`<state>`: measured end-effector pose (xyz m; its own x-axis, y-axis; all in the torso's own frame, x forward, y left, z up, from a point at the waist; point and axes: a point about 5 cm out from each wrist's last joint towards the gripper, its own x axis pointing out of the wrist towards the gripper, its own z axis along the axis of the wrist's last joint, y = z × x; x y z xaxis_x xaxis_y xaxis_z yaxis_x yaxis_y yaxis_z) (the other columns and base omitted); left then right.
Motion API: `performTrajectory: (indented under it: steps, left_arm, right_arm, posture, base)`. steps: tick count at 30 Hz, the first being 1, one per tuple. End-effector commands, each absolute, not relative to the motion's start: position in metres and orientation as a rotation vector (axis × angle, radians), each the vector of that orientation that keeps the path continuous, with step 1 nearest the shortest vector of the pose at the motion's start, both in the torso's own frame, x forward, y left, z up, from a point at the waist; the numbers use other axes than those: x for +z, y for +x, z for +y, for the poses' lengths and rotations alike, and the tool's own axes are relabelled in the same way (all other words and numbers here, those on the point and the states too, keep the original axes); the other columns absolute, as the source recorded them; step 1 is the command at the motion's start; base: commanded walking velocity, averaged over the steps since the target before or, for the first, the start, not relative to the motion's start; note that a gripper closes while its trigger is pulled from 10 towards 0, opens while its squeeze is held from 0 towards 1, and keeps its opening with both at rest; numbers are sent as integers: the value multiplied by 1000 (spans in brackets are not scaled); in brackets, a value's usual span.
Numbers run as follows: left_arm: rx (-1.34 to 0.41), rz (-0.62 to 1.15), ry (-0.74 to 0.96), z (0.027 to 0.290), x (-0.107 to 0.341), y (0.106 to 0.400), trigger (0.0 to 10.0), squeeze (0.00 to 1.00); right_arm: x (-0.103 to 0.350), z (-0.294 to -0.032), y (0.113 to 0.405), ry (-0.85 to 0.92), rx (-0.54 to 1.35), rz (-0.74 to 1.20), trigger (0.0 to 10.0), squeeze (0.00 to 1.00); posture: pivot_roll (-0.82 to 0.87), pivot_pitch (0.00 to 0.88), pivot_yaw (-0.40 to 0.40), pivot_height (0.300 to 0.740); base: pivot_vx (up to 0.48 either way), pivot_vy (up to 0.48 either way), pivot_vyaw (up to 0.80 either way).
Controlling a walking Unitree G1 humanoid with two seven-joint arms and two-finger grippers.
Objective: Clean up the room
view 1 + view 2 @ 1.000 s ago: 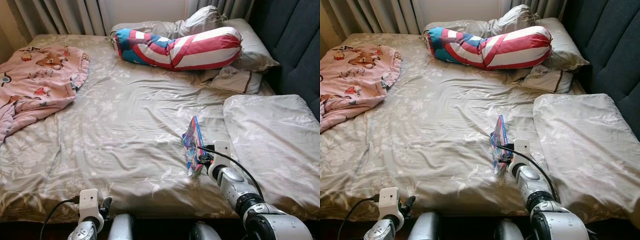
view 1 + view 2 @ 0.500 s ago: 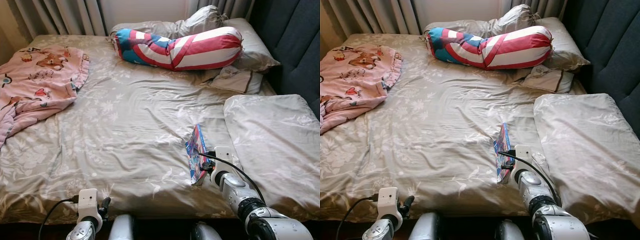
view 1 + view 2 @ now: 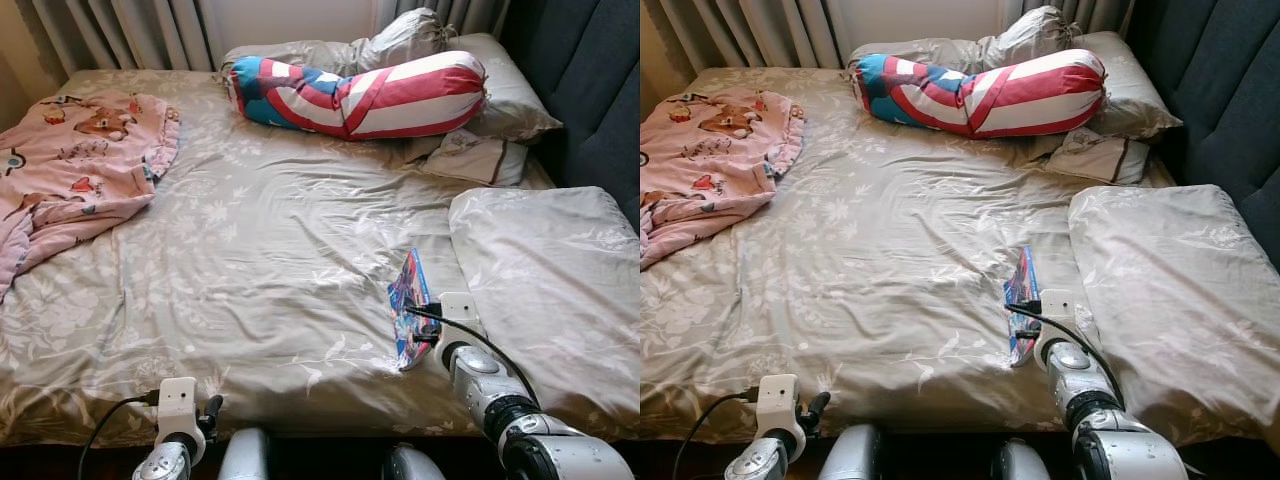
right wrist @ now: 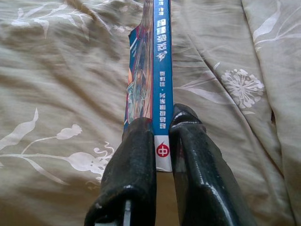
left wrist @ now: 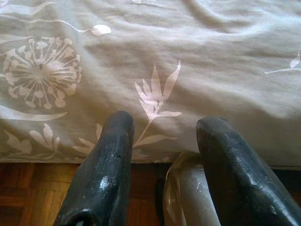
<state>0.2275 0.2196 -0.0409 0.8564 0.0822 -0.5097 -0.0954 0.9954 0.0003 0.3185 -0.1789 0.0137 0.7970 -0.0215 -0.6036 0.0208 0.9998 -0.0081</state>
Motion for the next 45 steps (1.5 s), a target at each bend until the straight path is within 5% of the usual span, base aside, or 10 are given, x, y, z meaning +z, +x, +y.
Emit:
performTrajectory:
  steps: [1, 21, 45]
  left_arm:
    - [91, 573, -17, 221, -46, 222, 10000, 0]
    - [94, 576, -17, 220, -46, 222, 10000, 0]
    - [96, 582, -10, 224, -47, 219, 10000, 0]
  right_arm:
    - [15, -185, 319, -18, -38, 642, 10000, 0]
    - [45, -141, 343, 11, 137, 440, 10000, 0]
    - [12, -164, 318, -18, 16, 622, 10000, 0]
  posture:
    - [91, 98, -23, 650]
    - [94, 95, -28, 650]
    - [111, 105, -20, 650]
  base:
    - [0, 0, 0]
    - [0, 0, 0]
    - [0, 0, 0]
